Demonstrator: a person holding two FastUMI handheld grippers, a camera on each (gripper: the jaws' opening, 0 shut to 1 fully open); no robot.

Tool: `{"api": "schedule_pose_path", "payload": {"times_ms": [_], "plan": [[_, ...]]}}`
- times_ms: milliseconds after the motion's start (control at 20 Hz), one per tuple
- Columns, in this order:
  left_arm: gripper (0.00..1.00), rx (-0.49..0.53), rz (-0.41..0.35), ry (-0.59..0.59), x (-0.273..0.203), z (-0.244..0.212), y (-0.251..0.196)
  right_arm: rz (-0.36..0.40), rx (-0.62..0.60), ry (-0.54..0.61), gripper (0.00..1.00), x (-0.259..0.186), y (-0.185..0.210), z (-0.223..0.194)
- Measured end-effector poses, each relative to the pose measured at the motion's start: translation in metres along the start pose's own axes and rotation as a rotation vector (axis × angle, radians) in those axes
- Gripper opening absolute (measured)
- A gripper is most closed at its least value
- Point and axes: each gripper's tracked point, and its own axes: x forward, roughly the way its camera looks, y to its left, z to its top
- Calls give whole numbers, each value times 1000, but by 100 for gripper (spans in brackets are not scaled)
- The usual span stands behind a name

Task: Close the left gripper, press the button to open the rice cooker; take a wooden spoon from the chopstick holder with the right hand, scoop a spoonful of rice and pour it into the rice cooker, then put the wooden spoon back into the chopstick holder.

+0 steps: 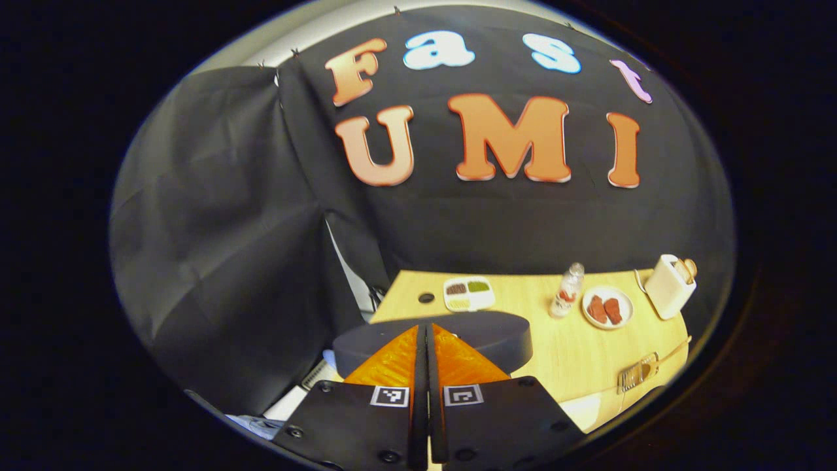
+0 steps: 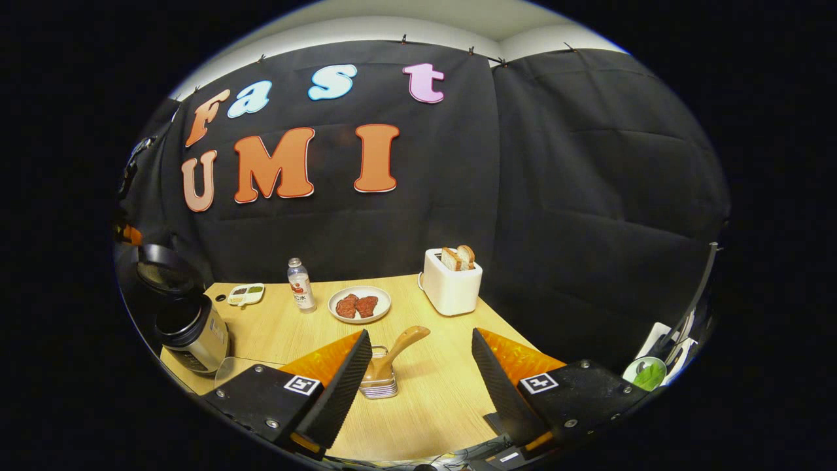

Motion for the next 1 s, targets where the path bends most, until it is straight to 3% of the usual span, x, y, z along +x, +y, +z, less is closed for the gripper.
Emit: {"api": "schedule_pose_path", "payload": {"times_ms": [250, 300, 350, 450, 500, 550, 600, 650, 750, 800, 850, 950, 1000], "plan": [[8, -15, 71, -173, -59, 29, 7, 84, 48, 78, 95, 43, -3, -18], [1, -4, 87, -194, -69, 34, 9, 107, 66, 104, 96, 50, -1, -25], [14, 6, 101, -209, -80, 35, 10, 128, 86, 129, 95, 57, 2, -32], [20, 16, 128, -231, -101, 32, 11, 170, 129, 187, 95, 73, 7, -49], [30, 11, 130, -238, -111, 30, 9, 189, 149, 210, 95, 80, 11, -54], [35, 7, 136, -239, -120, 27, 9, 203, 166, 232, 94, 88, 14, -61], [32, -1, 128, -241, -130, 22, 7, 222, 180, 253, 93, 95, 17, -67], [48, -3, 137, -243, -139, 21, 8, 236, 197, 272, 93, 100, 21, -72], [51, 5, 176, -241, -154, 17, 17, 271, 225, 312, 88, 109, 32, -83], [52, 15, 203, -238, -161, 13, 21, 288, 237, 322, 77, 113, 37, -87], [52, 21, 223, -237, -168, 10, 24, 302, 248, 333, 82, 116, 41, -91], [52, 6, 245, -224, -182, 2, 25, 324, 269, 347, 77, 125, 49, -96], [68, -4, 254, -214, -188, -3, 26, 332, 283, 342, 71, 130, 55, -94]]}}
